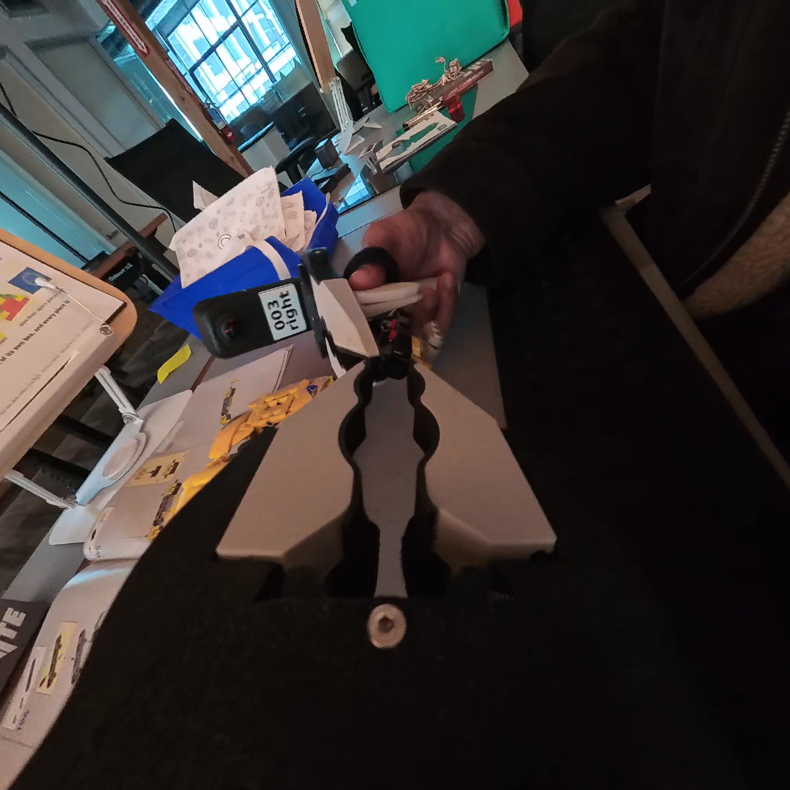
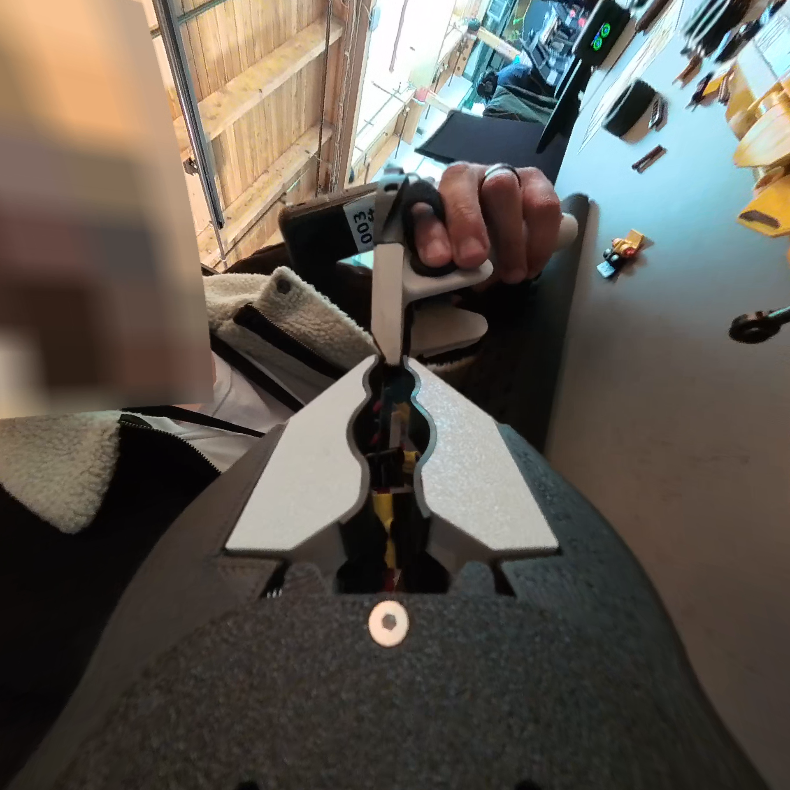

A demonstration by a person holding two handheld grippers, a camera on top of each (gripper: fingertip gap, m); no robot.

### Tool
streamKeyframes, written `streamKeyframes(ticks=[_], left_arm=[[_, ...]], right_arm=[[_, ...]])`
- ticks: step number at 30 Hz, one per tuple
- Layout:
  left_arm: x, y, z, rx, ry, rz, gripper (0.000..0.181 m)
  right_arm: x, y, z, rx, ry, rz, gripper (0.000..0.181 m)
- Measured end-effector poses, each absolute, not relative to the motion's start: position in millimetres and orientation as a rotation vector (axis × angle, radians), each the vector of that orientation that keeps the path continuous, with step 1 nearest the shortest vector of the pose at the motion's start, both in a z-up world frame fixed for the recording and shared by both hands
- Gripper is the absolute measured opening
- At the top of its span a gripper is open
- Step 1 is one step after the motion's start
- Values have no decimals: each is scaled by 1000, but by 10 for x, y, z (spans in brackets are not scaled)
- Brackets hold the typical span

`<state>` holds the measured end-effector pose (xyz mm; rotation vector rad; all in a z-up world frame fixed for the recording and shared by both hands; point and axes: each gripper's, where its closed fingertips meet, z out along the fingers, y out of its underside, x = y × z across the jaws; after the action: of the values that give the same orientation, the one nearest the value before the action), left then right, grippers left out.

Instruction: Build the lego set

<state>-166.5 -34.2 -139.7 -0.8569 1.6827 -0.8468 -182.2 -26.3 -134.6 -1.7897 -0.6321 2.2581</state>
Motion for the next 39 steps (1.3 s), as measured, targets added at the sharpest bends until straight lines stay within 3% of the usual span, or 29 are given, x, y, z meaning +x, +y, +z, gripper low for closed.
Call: streamKeyframes(ticks=[17, 24, 27, 39], left_arm=[[-1728, -202, -1361, -1034, 1592, -970, 18], [-2791, 414, -1031, -1316, 1168, -1154, 17], [-3232, 510, -1305, -1447, 1214, -1024, 8], [-3297, 410, -2299, -1853, 1654, -798, 43]], right_arm=[[-1820, -192, -1366, -1796, -665, 2097, 8], [-1709, -86, -1355, -1810, -614, 2009, 8], [-1703, -46, -1359, -1816, -595, 1976, 8], [-1692, -28, -1398, -1827, -575, 1975, 8]])
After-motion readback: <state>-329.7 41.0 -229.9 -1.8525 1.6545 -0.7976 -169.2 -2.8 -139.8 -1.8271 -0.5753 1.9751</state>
